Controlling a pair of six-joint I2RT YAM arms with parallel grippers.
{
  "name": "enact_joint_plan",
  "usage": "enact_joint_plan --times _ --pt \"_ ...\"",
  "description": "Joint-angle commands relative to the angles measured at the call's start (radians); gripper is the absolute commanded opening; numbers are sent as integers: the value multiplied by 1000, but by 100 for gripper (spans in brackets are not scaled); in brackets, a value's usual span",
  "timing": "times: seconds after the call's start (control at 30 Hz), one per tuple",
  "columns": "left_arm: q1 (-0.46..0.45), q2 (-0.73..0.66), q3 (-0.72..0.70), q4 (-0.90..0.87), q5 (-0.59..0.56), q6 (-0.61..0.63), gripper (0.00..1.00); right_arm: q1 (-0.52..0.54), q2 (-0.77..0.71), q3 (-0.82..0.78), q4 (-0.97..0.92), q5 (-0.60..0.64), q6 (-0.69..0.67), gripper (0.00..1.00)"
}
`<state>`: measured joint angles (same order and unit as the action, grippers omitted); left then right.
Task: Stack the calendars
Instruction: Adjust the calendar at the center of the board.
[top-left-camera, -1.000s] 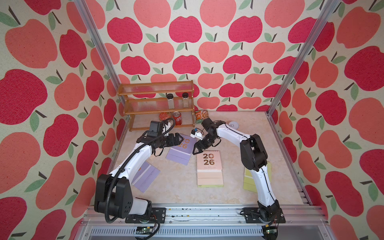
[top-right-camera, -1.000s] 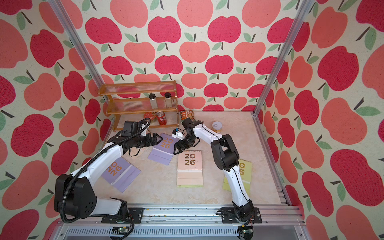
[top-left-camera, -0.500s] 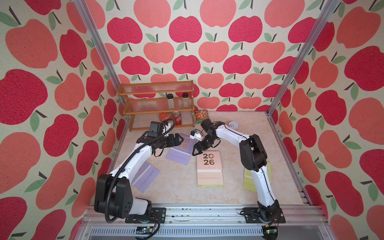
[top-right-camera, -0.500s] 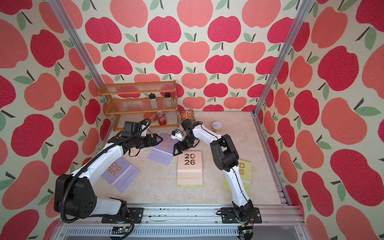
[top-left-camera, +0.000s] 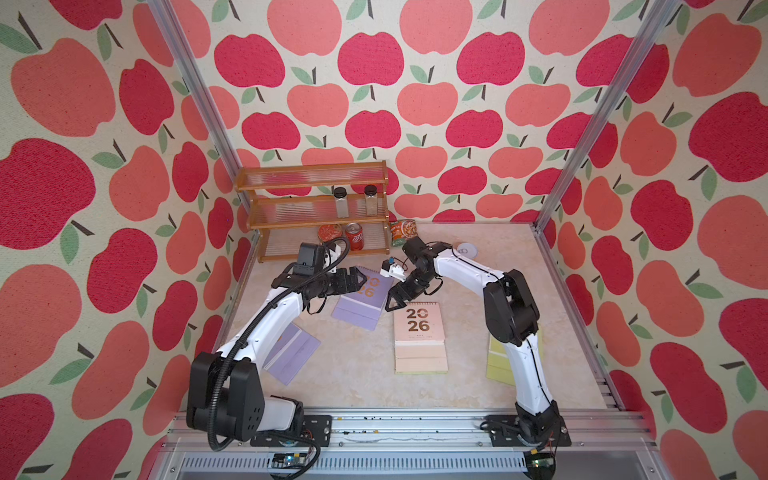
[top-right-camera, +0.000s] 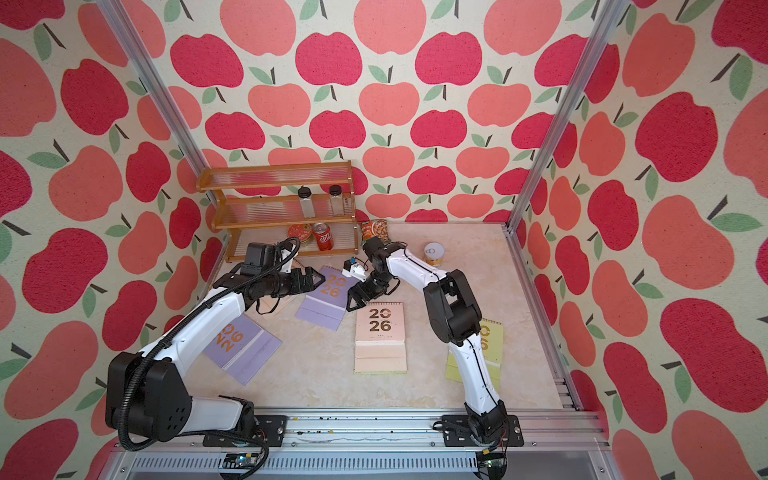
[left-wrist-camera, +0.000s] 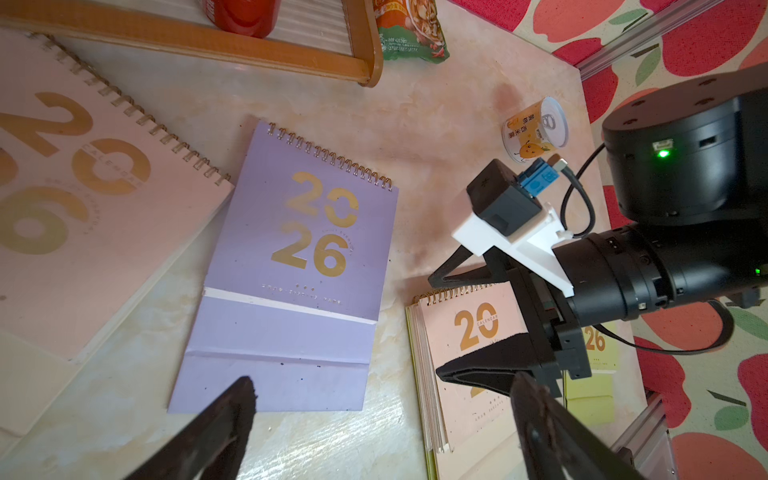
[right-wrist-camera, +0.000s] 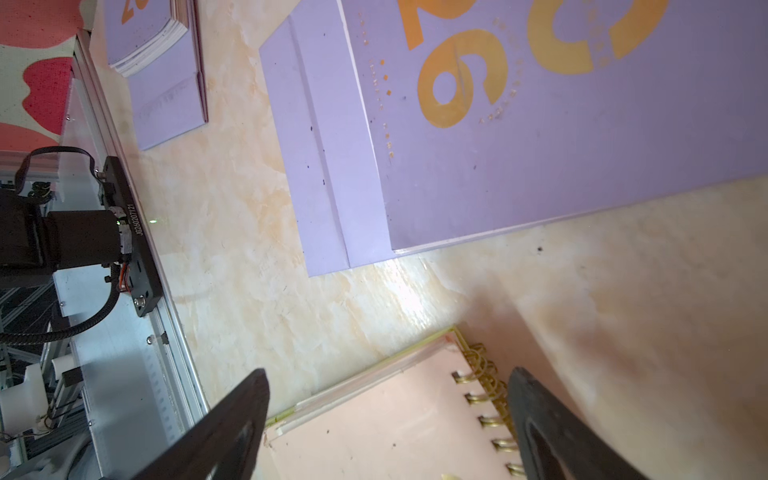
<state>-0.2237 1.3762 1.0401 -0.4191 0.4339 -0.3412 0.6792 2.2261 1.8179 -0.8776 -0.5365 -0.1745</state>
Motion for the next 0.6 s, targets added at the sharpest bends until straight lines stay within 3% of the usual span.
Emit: enact_joint_plan --times 0.0,0.23,0.57 --pt "6 -19 -9 1 8 16 94 6 -51 -24 12 56 23 92" --pt "6 -13 -3 1 12 23 94 -30 -126 -112 70 179 102 93" --pt "6 -10 -3 3 14 19 94 -76 -63 -81 54 126 78 93"
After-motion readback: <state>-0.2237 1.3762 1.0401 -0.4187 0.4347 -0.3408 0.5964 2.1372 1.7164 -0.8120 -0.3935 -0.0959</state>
